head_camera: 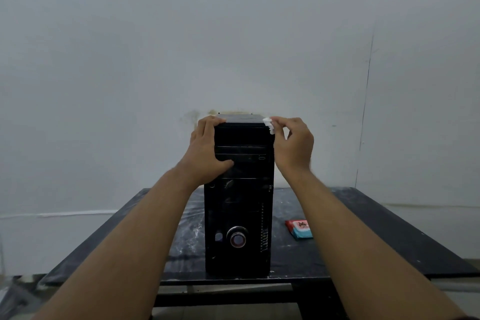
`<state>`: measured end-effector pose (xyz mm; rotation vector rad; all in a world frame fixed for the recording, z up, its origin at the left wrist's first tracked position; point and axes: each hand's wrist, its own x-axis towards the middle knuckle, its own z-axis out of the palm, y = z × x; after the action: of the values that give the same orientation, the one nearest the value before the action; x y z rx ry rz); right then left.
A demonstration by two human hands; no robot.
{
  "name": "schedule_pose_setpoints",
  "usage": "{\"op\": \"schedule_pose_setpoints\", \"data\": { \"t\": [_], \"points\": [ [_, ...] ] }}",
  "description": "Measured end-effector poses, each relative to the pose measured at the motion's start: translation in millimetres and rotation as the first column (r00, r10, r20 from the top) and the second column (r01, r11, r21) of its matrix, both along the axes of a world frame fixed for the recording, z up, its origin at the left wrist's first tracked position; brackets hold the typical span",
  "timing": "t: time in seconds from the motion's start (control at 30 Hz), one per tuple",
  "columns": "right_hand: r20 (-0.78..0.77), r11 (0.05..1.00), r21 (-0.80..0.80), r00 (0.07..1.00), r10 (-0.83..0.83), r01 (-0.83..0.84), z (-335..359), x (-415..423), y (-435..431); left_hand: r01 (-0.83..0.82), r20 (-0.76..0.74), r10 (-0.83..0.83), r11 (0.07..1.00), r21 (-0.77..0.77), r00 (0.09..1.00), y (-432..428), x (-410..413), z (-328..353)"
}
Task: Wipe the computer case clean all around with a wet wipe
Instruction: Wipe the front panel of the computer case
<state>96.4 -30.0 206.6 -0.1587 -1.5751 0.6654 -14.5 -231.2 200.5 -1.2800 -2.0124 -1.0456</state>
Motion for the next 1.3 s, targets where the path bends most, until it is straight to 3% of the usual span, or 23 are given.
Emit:
{"op": "schedule_pose_setpoints", "data": {
  "t": [0.1, 0.23, 0.37, 0.47, 0.6, 0.93, 1.3],
  "points": [
    [0.133, 0.962, 0.230, 0.974, -0.181, 0.148, 18.9, 2.0, -3.8, -0.011, 0.002, 0.011, 1.000, -0.002, 1.000, 0.8, -0.1, 0.3],
    [0.299, 0.913, 0.389, 0.920, -0.254, 0.126, 45.6, -8.6, -32.6, -0.018, 0.016, 0.017, 1.000, 0.012, 1.000, 2.4, 1.4, 0.2],
    [0.273, 0.837, 0.514, 0.889, -0.368, 0.189, 47.8, -14.8, -42.7, -0.013, 0.012, 0.013, 1.000, -0.017, 1.000, -1.5, -1.1, 2.5],
    [0.186, 0.800, 0.522, 0.876, -0.444, 0.295, 39.9, 0.6, -17.2, 0.009, 0.017, -0.008, 0.999, -0.037, 1.000, -5.0, -4.8, 3.3],
    [0.192, 0.782, 0.501, 0.834, -0.518, 0.371, 38.3, 16.0, -1.7, 0.018, 0.021, -0.017, 1.000, -0.020, 1.000, -1.5, -3.1, 1.3],
    [0.312, 0.790, 0.580, 0.842, -0.440, 0.198, 51.2, -29.7, -80.8, -0.001, 0.070, 0.002, 1.000, -0.021, 0.998, -6.4, -1.8, 6.5],
    [0.279, 0.793, 0.490, 0.797, -0.536, 0.362, 41.6, 10.5, -20.0, 0.096, 0.201, -0.098, 0.995, 0.021, 0.975, -17.6, 3.9, 13.1]
  ]
}}
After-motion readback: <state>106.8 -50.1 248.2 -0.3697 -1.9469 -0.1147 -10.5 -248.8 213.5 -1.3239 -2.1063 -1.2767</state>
